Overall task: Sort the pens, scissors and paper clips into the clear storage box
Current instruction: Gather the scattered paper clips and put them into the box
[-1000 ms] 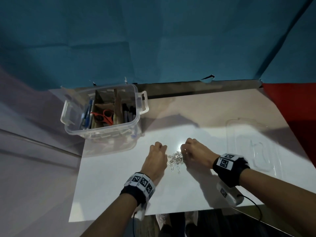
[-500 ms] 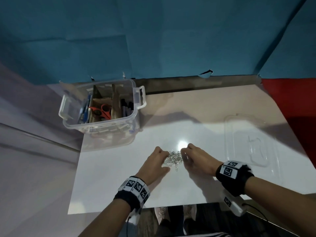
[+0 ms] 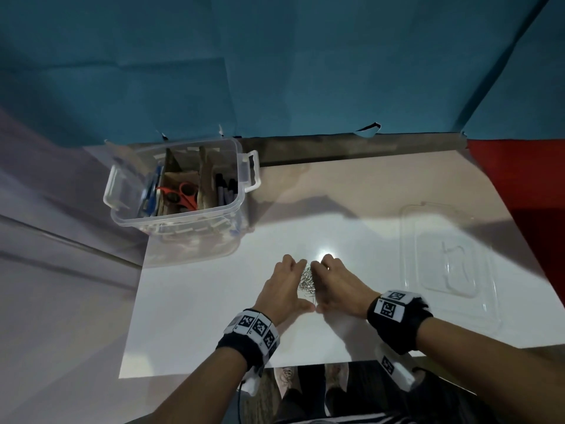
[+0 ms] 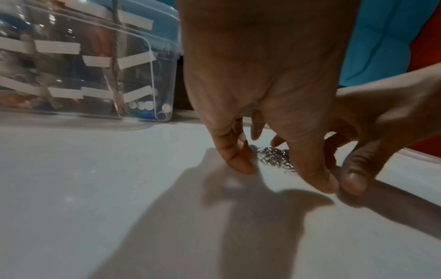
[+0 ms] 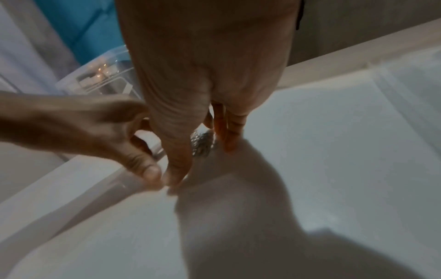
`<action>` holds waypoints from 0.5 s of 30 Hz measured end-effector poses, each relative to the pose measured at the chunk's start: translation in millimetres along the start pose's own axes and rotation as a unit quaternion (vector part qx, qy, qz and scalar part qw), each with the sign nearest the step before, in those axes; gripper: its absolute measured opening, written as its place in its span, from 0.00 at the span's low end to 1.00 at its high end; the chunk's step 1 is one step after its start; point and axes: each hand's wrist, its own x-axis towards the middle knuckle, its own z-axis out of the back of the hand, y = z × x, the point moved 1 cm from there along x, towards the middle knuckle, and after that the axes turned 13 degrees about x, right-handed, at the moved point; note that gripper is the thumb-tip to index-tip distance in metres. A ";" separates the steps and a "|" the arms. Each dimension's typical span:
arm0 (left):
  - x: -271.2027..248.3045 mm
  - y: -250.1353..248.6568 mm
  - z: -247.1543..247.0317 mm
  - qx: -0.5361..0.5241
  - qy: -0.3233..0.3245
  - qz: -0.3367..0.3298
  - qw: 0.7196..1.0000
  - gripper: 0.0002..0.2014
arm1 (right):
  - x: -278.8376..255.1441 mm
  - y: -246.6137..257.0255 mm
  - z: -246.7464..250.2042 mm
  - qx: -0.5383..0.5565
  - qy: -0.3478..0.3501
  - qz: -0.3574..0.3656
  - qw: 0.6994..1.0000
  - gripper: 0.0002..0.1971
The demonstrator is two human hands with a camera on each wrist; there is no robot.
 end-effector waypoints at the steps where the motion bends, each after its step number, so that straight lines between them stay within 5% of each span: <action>1: 1.4 -2.3 -0.3 -0.009 -0.008 0.003 1.000 0.39 | 1.6 0.5 -2.9 0.003 -0.017 0.008 1.000 0.32; 8: 6.3 -6.9 5.1 -0.058 -0.047 0.024 0.997 0.07 | 6.9 2.6 0.2 0.064 -0.078 0.019 0.995 0.05; 15: 8.4 -10.7 3.2 -0.059 -0.049 0.056 0.995 0.05 | 13.7 2.3 2.8 0.052 -0.081 0.016 0.995 0.07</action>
